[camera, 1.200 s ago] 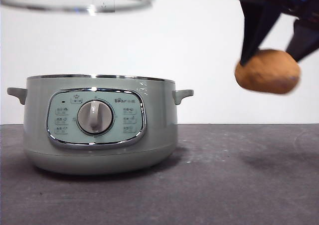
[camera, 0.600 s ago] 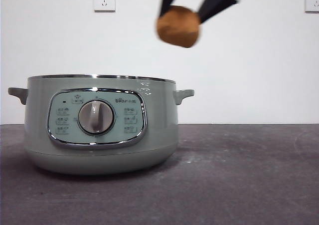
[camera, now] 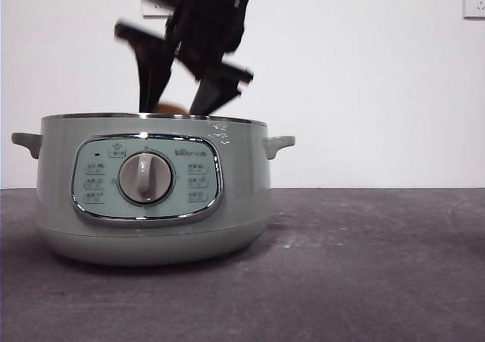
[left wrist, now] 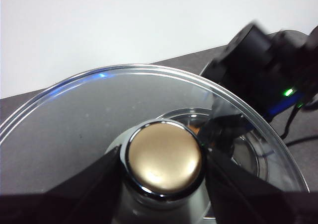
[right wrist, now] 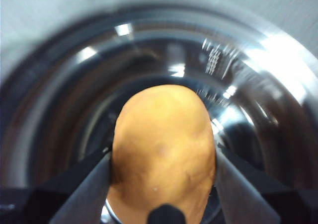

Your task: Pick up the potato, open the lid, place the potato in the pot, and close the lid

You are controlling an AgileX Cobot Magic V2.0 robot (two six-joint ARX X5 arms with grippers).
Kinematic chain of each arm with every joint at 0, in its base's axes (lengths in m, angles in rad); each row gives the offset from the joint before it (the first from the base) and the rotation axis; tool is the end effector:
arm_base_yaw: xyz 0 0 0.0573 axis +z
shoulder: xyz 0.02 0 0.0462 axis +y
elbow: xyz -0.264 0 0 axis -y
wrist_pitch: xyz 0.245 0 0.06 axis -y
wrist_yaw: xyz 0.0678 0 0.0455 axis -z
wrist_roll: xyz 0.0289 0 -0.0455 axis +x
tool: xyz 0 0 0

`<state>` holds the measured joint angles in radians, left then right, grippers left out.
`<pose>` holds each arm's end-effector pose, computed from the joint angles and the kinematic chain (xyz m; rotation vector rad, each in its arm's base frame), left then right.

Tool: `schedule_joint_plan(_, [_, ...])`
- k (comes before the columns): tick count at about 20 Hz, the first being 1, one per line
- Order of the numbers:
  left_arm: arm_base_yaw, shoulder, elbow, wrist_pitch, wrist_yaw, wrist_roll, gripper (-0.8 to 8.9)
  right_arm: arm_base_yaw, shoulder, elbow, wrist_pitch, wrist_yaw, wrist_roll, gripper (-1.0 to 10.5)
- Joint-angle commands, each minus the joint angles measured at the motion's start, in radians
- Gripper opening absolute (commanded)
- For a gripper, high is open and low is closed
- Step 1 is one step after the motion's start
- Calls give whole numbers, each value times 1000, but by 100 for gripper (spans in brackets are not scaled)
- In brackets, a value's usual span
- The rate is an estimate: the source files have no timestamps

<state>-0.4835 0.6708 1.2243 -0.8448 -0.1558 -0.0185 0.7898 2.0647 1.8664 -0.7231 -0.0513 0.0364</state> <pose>0.0750 -0.0343 0.4198 0.0737 0.2807 -0.3227 0.3197 0.3246 0.2695 -0.3099 0.8967 0.7624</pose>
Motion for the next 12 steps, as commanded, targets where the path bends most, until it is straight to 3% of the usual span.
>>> schedule_joint_plan(1, [-2,-13,14,50,-4,13,-9,5,56,3,8,2,-17,-4])
schedule_joint_plan(6, [-2,-13,14,42,-8,13,-9,5,108,3,3,1,-43,11])
schedule_joint_plan(7, [-2,-13,14,38,-16,13,-9,5,108,3,3,2,-46,91])
schedule_joint_plan(9, [-2,-13,14,27,-29,13,-9,5,108,3,-1,3,-45,362])
schedule_joint_plan(12, [-2,-13,14,25,-29,13,-9,6,108,3,-4,6,-44,415])
